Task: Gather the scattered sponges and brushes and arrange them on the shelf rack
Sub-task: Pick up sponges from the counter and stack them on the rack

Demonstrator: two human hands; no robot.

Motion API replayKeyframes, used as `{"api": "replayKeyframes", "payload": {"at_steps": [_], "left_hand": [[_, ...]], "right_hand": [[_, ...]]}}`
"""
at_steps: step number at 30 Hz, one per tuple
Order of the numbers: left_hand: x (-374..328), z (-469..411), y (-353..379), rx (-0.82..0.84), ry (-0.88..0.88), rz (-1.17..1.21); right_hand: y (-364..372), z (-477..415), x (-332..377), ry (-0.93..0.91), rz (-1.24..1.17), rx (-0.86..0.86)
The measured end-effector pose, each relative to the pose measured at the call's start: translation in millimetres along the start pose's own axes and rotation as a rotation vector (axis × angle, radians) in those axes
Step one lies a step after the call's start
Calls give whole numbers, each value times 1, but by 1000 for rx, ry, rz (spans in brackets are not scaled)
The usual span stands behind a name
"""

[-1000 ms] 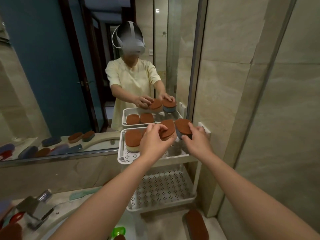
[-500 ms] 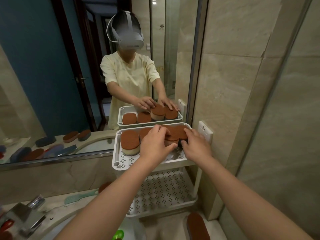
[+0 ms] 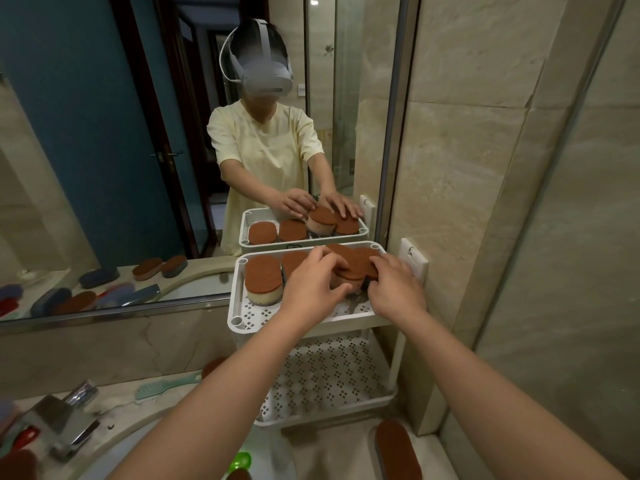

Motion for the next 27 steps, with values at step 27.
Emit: {"api": "replayKeyframes", "payload": {"at_steps": [27], "left_hand": [[11,2,2,167,-237,-366]], "right_hand": [[16,1,24,-147,71,129]]}}
Point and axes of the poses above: each hand's wrist, its own z-axis away from the middle knuckle, its own y-axis out of the palm, x = y × z, the point moved 5 cm from there along -z, towards the middle knuckle, and after that the axes turned 15 degrees about y, right-handed, at the moved point
